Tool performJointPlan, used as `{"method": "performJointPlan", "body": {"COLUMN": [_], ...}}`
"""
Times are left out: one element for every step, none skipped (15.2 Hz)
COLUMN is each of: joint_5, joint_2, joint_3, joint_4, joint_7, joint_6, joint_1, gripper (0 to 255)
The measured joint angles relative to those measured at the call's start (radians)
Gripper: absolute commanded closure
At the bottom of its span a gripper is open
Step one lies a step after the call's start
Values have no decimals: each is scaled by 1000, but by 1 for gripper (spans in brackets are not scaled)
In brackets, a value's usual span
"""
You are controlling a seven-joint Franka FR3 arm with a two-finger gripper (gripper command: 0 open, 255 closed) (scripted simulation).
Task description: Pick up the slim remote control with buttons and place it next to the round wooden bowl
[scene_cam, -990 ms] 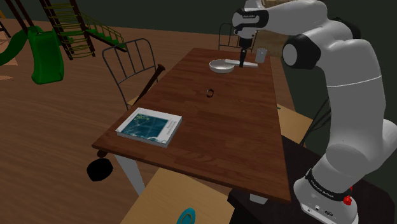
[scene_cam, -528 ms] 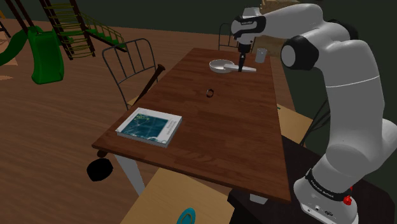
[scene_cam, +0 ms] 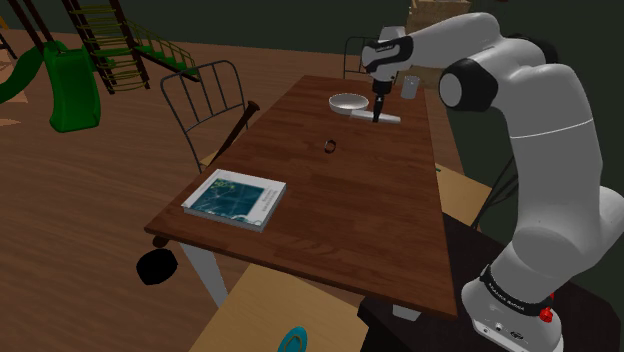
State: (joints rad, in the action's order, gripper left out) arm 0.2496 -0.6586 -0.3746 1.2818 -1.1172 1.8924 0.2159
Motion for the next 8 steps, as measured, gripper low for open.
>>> {"method": "performJointPlan", "body": {"joint_5": [1, 2, 4, 6, 8, 11, 12, 12], "joint_2": [-3, -3, -5, -13, -19, -29, -28, -31], "joint_3": [1, 1, 2, 4, 5, 7, 7, 8], "joint_4": [9, 21, 33, 35, 39, 41, 52, 52], "joint_7": [0, -2, -4, -5, -7, -8, -10, -9], "joint_6": [12, 23, 38, 47, 57, 69, 78, 81], "joint_1": [-2, -2, -3, -3, -2, 0, -1, -1], "gripper": [255, 255, 255, 255, 255, 255, 255, 255]}}
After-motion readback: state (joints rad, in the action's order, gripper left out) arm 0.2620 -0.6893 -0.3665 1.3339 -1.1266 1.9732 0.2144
